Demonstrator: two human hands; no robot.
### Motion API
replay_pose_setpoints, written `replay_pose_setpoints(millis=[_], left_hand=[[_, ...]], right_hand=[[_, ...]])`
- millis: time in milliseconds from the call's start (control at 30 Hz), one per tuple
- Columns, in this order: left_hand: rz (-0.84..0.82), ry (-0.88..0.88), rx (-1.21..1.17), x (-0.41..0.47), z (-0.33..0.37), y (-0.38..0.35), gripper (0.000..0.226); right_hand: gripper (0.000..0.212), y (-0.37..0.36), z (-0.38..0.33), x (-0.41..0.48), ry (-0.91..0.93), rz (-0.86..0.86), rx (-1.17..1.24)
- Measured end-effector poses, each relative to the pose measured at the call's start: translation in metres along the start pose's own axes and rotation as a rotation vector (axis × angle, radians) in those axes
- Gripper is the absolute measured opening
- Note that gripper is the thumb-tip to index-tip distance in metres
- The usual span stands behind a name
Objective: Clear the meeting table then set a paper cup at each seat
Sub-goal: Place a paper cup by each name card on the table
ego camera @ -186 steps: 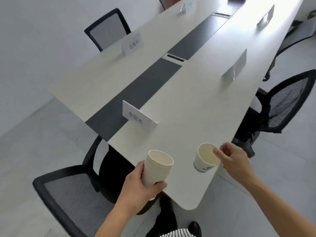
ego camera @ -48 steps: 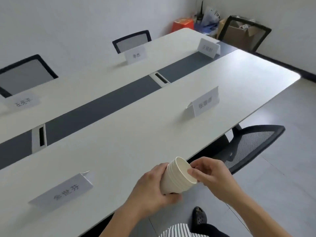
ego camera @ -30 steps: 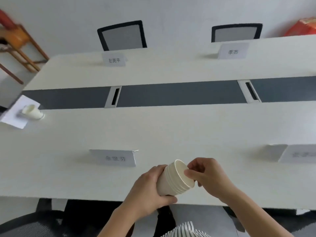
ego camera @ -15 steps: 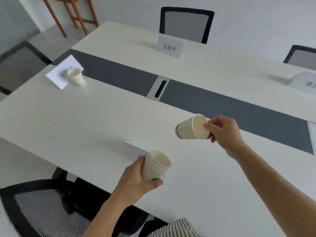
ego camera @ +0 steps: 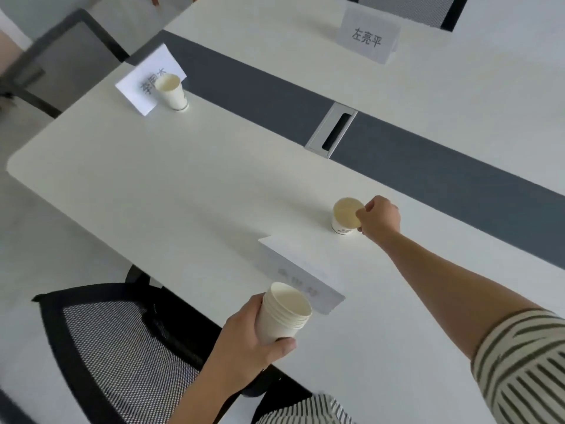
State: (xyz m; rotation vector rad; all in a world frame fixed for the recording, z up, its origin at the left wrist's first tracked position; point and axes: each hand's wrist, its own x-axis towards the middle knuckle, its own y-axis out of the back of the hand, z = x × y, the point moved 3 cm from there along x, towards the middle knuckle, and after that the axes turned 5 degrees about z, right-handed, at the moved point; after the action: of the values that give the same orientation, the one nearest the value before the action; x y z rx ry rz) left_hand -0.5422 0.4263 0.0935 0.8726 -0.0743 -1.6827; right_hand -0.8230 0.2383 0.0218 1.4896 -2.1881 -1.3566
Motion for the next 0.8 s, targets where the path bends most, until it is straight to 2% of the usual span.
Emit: replay_pose_setpoints(millis=[133,267,533,800], left_hand=[[-0.023,-0.013,-0.010,0.009,0.011,-0.001,0.056],[-0.060,-0.049,-0.009,0.020,0.029,-0.004,0.058],[-0.236,-0.183,0.090,0.029,0.070,-0.028,0.061],[-0.481,-0.340,0.248,0.017,0.107,-0.078,0.059]], right_hand=[[0.015,0.002,0.004,0.003,-0.028,-0.046,-0.010],[0.029,0.023,0.013,-0.003,-0.026,-0.043,-0.058],[0.015,0.093,0.080,-0.073,-0.083,-0.191,0.125],[0.010,0.140,0.157,-0.194,-0.196,-0.089,0.268]])
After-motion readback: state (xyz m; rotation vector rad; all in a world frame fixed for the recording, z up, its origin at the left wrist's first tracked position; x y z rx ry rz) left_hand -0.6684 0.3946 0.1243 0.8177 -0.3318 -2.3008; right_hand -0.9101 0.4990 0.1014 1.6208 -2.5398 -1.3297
